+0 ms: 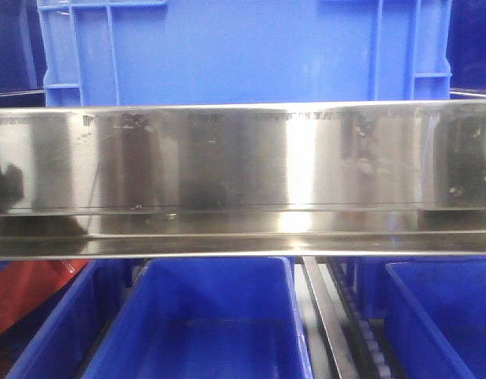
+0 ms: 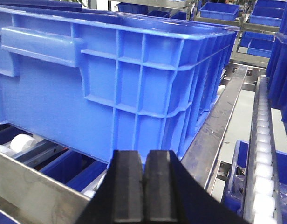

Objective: Place valve from conveyor to right shelf box

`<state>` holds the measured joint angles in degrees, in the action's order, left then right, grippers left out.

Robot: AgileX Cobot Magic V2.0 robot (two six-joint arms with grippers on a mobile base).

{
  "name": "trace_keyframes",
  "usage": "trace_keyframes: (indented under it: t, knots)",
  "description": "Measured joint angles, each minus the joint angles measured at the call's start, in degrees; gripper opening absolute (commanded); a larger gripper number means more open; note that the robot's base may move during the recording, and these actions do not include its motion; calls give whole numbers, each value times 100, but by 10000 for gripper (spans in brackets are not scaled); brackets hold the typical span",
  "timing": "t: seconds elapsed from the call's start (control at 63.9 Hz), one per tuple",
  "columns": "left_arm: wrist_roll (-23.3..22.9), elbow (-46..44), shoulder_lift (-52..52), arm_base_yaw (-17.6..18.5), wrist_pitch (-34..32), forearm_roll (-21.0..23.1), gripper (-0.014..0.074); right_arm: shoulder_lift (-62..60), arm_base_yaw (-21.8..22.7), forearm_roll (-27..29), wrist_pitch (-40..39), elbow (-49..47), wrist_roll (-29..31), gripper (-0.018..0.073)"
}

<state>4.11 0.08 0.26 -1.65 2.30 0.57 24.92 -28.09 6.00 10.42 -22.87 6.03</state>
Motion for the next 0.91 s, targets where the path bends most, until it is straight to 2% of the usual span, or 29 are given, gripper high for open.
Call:
trace_keyframes:
  t: [0.907]
  knots:
    - [-4, 0, 0, -21, -119, 0, -111, 0, 0, 0, -13, 0, 0, -155]
